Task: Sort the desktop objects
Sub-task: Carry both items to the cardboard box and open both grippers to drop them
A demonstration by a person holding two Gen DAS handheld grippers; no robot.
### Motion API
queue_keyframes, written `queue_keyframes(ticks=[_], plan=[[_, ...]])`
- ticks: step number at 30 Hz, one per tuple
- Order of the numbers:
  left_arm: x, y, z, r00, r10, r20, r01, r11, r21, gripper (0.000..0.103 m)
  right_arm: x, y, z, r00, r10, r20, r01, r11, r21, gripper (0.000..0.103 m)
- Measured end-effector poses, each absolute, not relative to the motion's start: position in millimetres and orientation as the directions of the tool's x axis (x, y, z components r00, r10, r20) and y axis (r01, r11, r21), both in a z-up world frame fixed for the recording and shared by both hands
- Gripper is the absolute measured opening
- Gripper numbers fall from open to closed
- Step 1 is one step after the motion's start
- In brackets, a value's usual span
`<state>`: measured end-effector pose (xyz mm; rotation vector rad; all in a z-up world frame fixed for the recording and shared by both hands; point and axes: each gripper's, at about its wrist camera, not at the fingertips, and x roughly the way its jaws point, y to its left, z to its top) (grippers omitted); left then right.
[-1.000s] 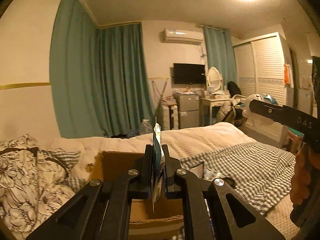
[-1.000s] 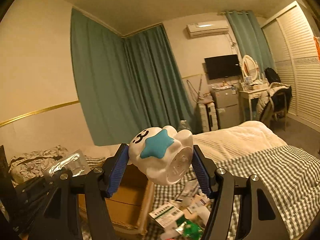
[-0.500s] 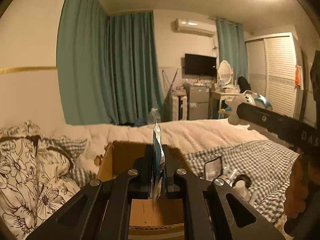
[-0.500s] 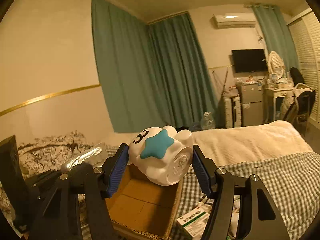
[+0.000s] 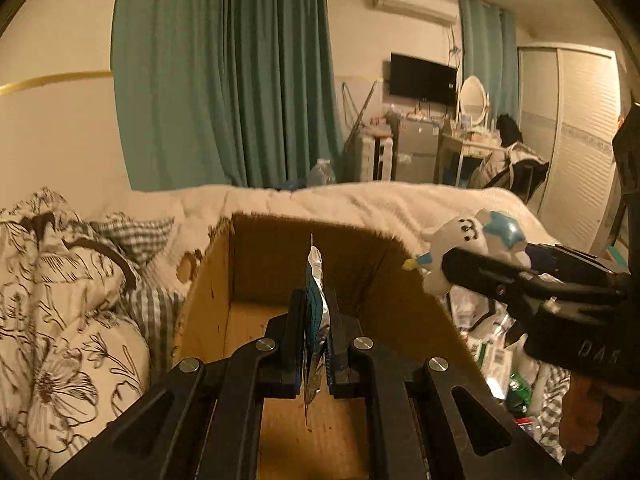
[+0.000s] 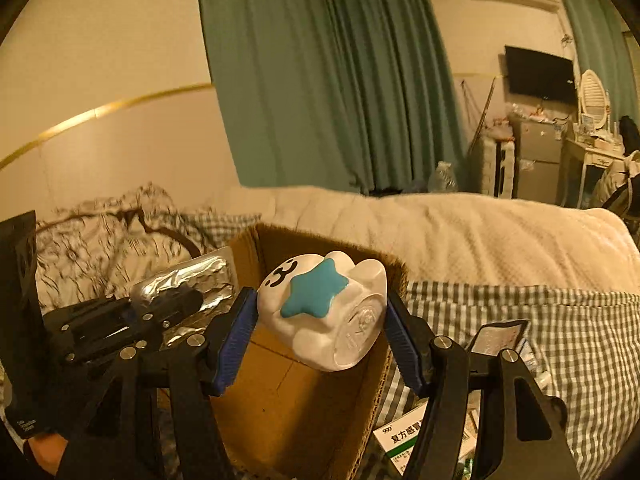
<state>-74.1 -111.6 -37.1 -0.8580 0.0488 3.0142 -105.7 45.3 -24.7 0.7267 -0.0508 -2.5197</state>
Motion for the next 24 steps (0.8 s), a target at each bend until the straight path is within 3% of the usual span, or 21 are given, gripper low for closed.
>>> queue_keyframes(ticks=[8,15,17,18,19,21,24], plan=[[-94,-119,-62,-0.802,-0.036,-0.596,0.021,-0.999,0.032,0.008,-131,20,-67,-0.645,-0.475,-0.599,0.487,-0.859,0.158,0.062],[-92,-120,-61,-0.801,-0.046,-0.597,0.038,-0.999,0.026,0.011,-133,19,-75,-0.632,-0.47,-0.616,0.491,-0.858,0.151,0.063],[-89,-121,-57,-0.807,-0.052,-0.588,0.048,-0.999,0.023,0.017,-131,22,-72,-0.643,-0.472,-0.604,0.49,-0.859,0.15,0.064],[-86,-121,-54,-0.812,-0.058,-0.581,0.056,-0.998,0.022,0.03,-129,21,-70,-0.65,-0.472,-0.596,0.488,-0.86,0.149,0.07],[-83,-121,-50,-0.819,-0.069,-0.569,0.068,-0.997,0.022,0.05,-127,23,-67,-0.658,-0.473,-0.586,0.486,-0.861,0.149,0.072],[-76,-121,-43,-0.836,-0.099,-0.539,0.096,-0.995,0.035,0.063,-122,29,-59,-0.676,-0.475,-0.563,0.482,-0.863,0.151,0.072],[-67,-118,-30,-0.852,-0.083,-0.517,0.084,-0.996,0.023,0.07,-113,38,-45,-0.709,-0.467,-0.529,0.465,-0.873,0.147,0.072]])
